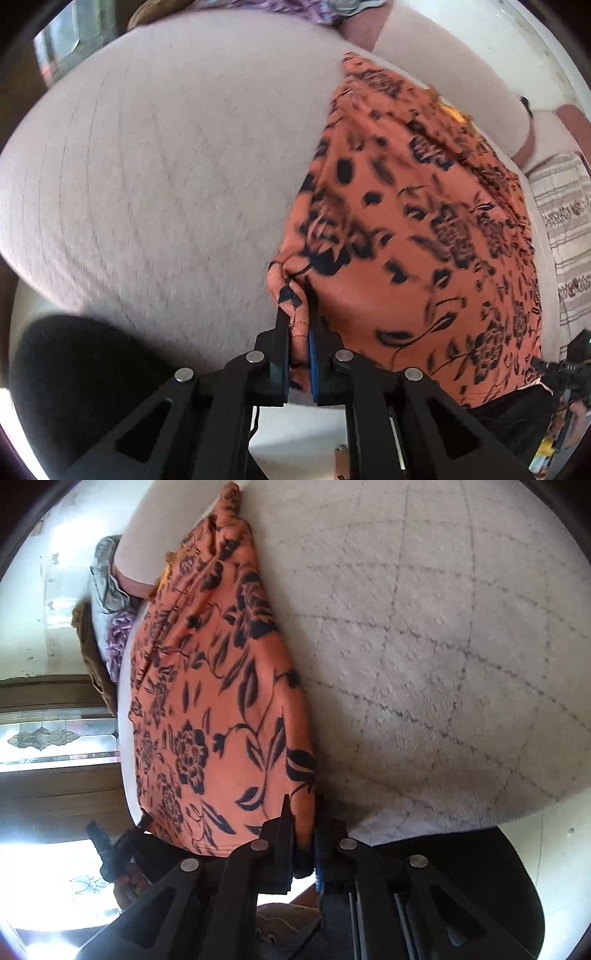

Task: Fold small clothes

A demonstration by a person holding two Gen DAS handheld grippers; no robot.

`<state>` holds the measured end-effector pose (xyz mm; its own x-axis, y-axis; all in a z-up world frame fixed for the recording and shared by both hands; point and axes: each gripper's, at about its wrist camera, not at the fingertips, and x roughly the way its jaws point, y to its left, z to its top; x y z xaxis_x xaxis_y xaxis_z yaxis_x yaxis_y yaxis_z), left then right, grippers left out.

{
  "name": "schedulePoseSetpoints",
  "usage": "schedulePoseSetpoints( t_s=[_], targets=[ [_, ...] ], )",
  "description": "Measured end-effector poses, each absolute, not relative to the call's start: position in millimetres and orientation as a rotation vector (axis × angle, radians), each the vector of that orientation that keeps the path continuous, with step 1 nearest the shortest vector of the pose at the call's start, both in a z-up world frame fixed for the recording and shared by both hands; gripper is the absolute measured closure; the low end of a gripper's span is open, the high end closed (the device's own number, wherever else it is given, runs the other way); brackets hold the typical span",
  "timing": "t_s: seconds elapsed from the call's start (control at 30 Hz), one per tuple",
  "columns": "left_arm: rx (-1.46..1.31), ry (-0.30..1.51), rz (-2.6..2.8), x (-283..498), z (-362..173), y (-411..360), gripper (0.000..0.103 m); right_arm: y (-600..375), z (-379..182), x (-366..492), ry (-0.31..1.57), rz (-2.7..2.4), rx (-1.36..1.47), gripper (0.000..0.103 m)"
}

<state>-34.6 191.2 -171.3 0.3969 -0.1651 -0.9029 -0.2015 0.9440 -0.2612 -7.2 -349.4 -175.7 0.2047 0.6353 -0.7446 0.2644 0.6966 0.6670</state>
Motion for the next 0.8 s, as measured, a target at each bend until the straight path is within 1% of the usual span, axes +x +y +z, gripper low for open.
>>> schedulePoseSetpoints(
  t_s=[0.07, 0.13, 0.23, 0.3, 0.33, 0.37, 0.4, 0.43, 0.47, 0.5, 0.53, 0.57, 0.6, 0.67, 0.7, 0.73, 0.8],
  targets=[
    [-0.353, 1.127, -0.021, -21, -148, 189, 0.095, -354, -162, -1, 1.346, 0.325, 0.810, 0.095],
    [-0.339, 1.055, -0.064, 8, -113, 186, 0.095, -366, -141, 11, 1.280, 0.354, 0.849, 0.095],
    [-0.352, 0.921, -0.126, 75, -54, 189, 0.095, -378, -96, 59, 1.127, 0.386, 0.904, 0.095],
    [-0.351, 0.858, -0.122, 122, -32, 192, 0.094, -384, -63, 106, 1.020, 0.406, 0.936, 0.095],
    [-0.344, 0.848, -0.111, 146, -29, 192, 0.091, -385, -48, 130, 0.974, 0.398, 0.924, 0.095],
    [-0.343, 0.838, -0.067, 173, -32, 194, 0.090, -389, -38, 159, 0.924, 0.388, 0.933, 0.095],
    [-0.328, 0.829, -0.019, 200, -41, 195, 0.071, -391, -37, 187, 0.890, 0.404, 0.967, 0.093],
    [-0.307, 0.828, -0.003, 223, -53, 195, 0.037, -389, -39, 205, 0.876, 0.414, 0.980, 0.091],
    [-0.293, 0.851, 0.011, 250, -73, 196, 0.024, -387, -49, 234, 0.878, 0.409, 0.974, 0.077],
    [-0.273, 0.897, 0.047, 274, -98, 195, 0.020, -381, -62, 253, 0.888, 0.378, 0.966, 0.065],
    [-0.242, 0.975, 0.051, 290, -121, 197, 0.021, -376, -79, 269, 0.910, 0.323, 0.946, 0.027],
    [-0.237, 1.032, 0.057, 295, -133, 201, 0.024, -373, -97, 279, 0.938, 0.234, 0.910, 0.022],
    [-0.266, 1.053, 0.067, 292, -140, 209, 0.033, -373, -108, 278, 0.945, 0.176, 0.905, 0.022],
    [-0.355, 0.961, 0.037, 267, -133, 226, 0.032, -368, -117, 260, 0.899, 0.194, 0.951, 0.022],
    [-0.351, 0.932, 0.039, 253, -129, 231, 0.032, -366, -114, 250, 0.883, 0.195, 0.917, 0.022],
    [-0.329, 0.913, 0.038, 237, -126, 235, 0.031, -364, -110, 240, 0.874, 0.200, 0.864, 0.022],
    [-0.316, 0.934, -0.011, 220, -129, 234, 0.031, -364, -105, 222, 0.883, 0.208, 0.790, 0.022]
  ],
)
